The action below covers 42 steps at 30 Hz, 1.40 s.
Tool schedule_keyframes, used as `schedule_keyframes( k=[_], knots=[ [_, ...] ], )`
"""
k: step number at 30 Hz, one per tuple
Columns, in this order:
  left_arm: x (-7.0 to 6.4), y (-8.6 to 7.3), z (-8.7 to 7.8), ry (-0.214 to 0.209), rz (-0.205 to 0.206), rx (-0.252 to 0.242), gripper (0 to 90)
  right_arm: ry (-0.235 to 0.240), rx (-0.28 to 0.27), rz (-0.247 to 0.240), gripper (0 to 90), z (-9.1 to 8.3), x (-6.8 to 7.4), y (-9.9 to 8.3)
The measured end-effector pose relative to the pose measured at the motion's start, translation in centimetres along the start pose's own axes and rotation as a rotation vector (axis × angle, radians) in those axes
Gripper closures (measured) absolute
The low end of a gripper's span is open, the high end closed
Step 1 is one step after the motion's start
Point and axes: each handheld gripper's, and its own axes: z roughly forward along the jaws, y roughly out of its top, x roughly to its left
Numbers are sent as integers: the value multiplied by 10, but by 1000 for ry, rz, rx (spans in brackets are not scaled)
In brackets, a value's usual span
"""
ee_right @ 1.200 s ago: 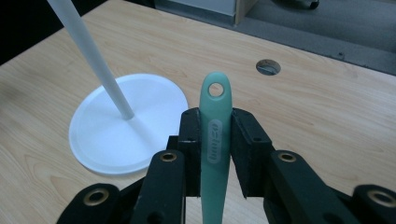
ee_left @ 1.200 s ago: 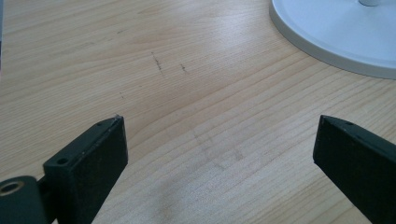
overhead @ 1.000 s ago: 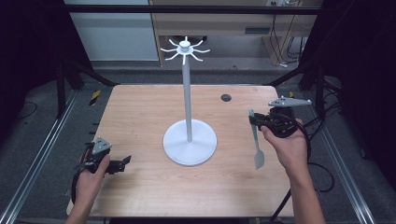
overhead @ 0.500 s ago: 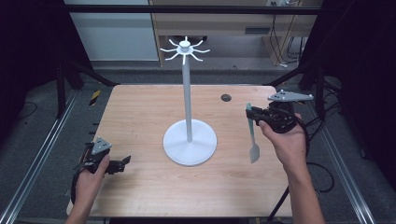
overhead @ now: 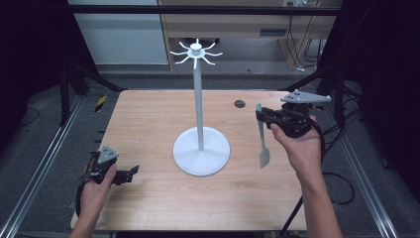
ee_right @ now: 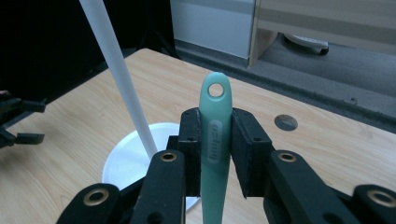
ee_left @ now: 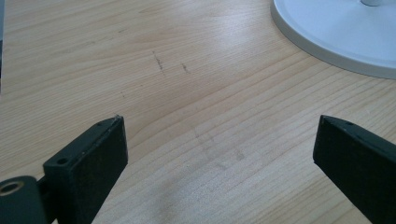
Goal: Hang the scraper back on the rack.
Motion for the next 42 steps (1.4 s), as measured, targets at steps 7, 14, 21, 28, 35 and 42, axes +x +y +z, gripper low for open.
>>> schedule_keyframes(
  k=[7, 14, 21, 28, 35, 42],
  knots=[
    [1, 0, -2, 6, 0, -3, 28, 28, -48, 2, 748, 5, 11, 10],
    [0, 0, -2, 2, 5, 0, 28, 46, -55, -22, 748, 11, 27, 23],
    [-2, 1, -1, 0, 9, -2, 28, 59, -65, -33, 748, 19, 36, 35],
    [-1, 0, -2, 4, 6, -5, 28, 70, -88, -45, 748, 21, 43, 45],
    [-2, 0, -1, 0, 6, -4, 28, 81, -108, -54, 748, 19, 50, 54],
    [0, 0, -2, 2, 2, -5, 28, 88, -118, -64, 748, 20, 55, 58]
  ],
)
